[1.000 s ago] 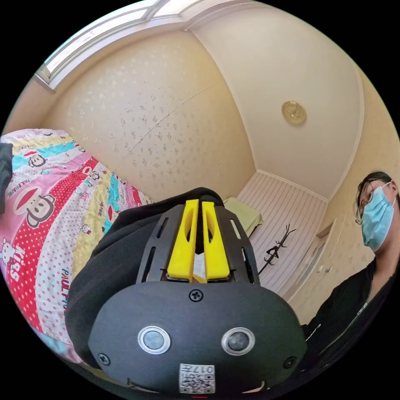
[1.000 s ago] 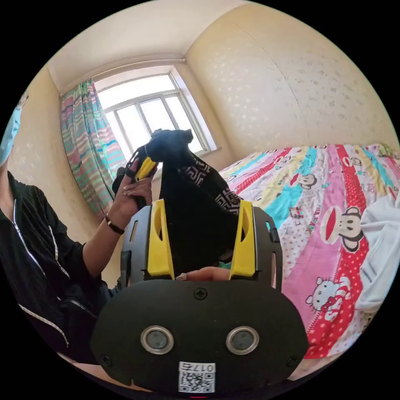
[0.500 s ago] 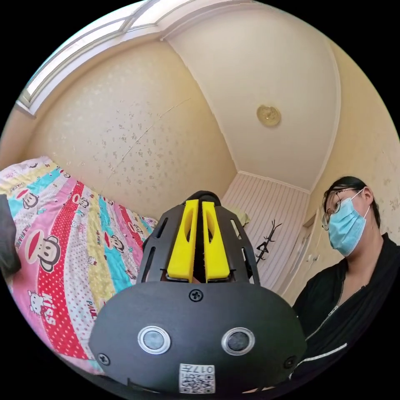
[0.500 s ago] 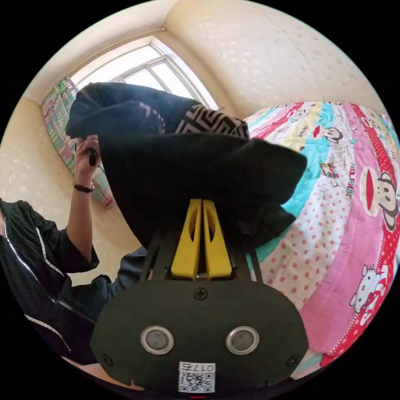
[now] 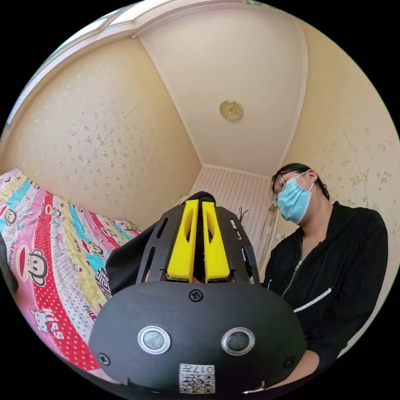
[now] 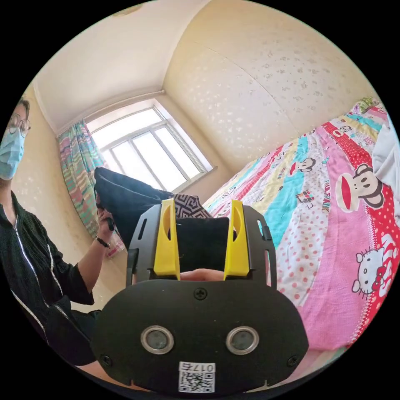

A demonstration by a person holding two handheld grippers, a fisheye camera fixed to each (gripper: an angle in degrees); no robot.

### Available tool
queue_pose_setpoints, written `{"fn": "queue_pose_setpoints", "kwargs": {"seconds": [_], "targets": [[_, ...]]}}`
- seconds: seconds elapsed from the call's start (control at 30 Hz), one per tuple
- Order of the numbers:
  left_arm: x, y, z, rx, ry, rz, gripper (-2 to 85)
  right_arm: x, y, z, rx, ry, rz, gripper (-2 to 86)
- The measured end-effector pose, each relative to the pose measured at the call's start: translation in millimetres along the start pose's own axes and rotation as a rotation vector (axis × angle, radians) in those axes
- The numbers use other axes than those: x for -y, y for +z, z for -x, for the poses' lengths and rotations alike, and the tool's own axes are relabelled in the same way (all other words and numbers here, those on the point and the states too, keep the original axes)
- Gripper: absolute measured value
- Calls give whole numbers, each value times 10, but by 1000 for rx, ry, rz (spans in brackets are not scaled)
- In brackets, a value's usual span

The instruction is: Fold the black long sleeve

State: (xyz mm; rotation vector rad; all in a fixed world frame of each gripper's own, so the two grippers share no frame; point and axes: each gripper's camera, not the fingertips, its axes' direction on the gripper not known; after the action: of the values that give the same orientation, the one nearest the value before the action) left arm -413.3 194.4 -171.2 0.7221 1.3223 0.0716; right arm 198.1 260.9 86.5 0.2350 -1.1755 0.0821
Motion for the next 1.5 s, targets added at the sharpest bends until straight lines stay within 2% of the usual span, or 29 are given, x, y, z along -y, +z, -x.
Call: {"fn": "queue_pose_setpoints", "kwargs": {"seconds": [0.03, 0.2, 0.43, 0.57, 0.63, 0.73, 0.77, 0.83, 0.87, 0.9, 1.1, 1.17, 1.2, 1.23, 1.27, 1.33, 1.37, 1.43, 1.5], "targets": [[17, -33, -36, -72, 14, -31, 1, 46, 32, -4, 17, -26, 15, 172], [168, 72, -53, -387, 8, -148, 0, 491, 550, -192, 401, -159, 248, 173], [554, 891, -166, -797, -7, -100, -1, 480, 1206, -154, 645, -207, 412, 212], [639, 1419, -237, -1062, -43, -120, 0, 246, 1407, -260, 770, -18, 321, 244], [671, 1551, -247, -1123, -56, -133, 0, 145, 1400, -334, 891, 69, 248, 248], [719, 1615, -238, -1173, -45, -157, 0, 28, 1253, -563, 1122, 226, 40, 242], [729, 1596, -224, -1161, -30, -158, 0, 18, 1173, -650, 1224, 258, -28, 235], [735, 1536, -189, -1088, -10, -131, 1, 97, 986, -721, 1359, 163, -84, 172], [730, 1470, -153, -997, -4, -97, 2, 186, 829, -763, 1361, 116, -93, 69], [723, 1426, -132, -940, -4, -79, 2, 297, 638, -809, 1283, 84, -85, 13], [461, 630, 124, -179, -95, 57, 13, 1070, -724, -910, 672, -108, -146, -2], [292, 320, 160, 268, -97, 222, 21, 1356, -1067, -832, 458, -150, -140, -2], [240, 277, 167, 398, -94, 286, 22, 1543, -1228, -734, 318, -196, -110, -2], [121, 209, 171, 641, -80, 399, 29, 1631, -1284, -680, 258, -218, -87, -1], [2, 123, 157, 802, -69, 438, 39, 1791, -1349, -569, 164, -261, -30, -1], [-160, -62, 139, 840, -107, 367, 65, 1977, -1309, -390, 72, -328, 96, -1], [-266, -153, 143, 762, -128, 286, 71, 2044, -1242, -244, 73, -400, 159, 0], [-415, -140, 230, 623, -154, 227, 74, 2105, -1101, 10, 137, -520, 232, 0], [-528, 70, 425, 494, -194, 284, 80, 2184, -994, 342, 319, -662, 229, 0]]}}
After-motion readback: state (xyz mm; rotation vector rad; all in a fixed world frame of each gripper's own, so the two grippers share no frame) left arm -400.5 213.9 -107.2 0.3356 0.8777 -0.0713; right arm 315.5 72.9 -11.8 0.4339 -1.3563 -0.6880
